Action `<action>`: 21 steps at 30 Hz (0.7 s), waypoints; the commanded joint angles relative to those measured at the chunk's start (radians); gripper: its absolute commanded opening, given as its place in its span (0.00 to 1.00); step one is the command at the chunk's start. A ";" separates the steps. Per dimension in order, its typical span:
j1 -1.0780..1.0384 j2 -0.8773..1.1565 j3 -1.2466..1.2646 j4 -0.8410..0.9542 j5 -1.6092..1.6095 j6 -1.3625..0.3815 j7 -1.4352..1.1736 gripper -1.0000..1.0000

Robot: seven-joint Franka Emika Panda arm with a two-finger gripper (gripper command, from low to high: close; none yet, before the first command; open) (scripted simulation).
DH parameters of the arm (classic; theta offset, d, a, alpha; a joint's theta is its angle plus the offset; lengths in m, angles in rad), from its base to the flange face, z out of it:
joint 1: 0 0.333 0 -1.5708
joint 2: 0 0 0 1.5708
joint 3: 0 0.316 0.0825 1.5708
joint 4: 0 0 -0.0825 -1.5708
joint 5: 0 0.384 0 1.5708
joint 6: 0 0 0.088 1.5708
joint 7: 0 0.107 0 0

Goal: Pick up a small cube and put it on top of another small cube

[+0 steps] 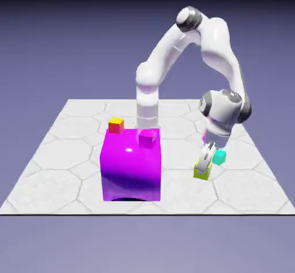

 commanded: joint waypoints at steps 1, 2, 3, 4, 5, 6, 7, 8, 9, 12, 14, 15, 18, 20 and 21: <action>0.036 0.011 -0.020 -0.012 -0.013 0.006 -0.004 0.00; 0.073 0.023 -0.041 -0.024 -0.028 0.012 -0.006 0.00; 0.109 0.034 -0.061 -0.035 -0.042 0.018 -0.009 0.00; 0.145 0.045 -0.081 -0.047 -0.057 0.025 -0.012 0.00; 0.181 0.056 -0.101 -0.059 -0.072 0.031 -0.015 0.00; 0.218 0.068 -0.122 -0.071 -0.086 0.038 -0.017 0.00; 0.254 0.079 -0.142 -0.083 -0.101 0.044 -0.020 0.00; 0.290 0.090 -0.162 -0.095 -0.116 0.051 -0.023 0.00; 0.326 0.101 -0.182 -0.106 -0.130 0.057 -0.025 0.00; 0.435 0.135 -0.243 -0.142 -0.174 0.077 -0.034 0.00; 0.507 0.158 -0.284 -0.166 -0.204 0.090 -0.039 0.00; 0.544 0.169 -0.304 -0.177 -0.218 0.096 -0.042 0.00; 0.652 0.203 -0.365 -0.213 -0.262 0.116 -0.050 0.00; 0.725 0.225 -0.405 -0.236 -0.292 0.129 -0.055 0.00; 0.761 0.236 -0.426 -0.248 -0.306 0.135 -0.058 0.00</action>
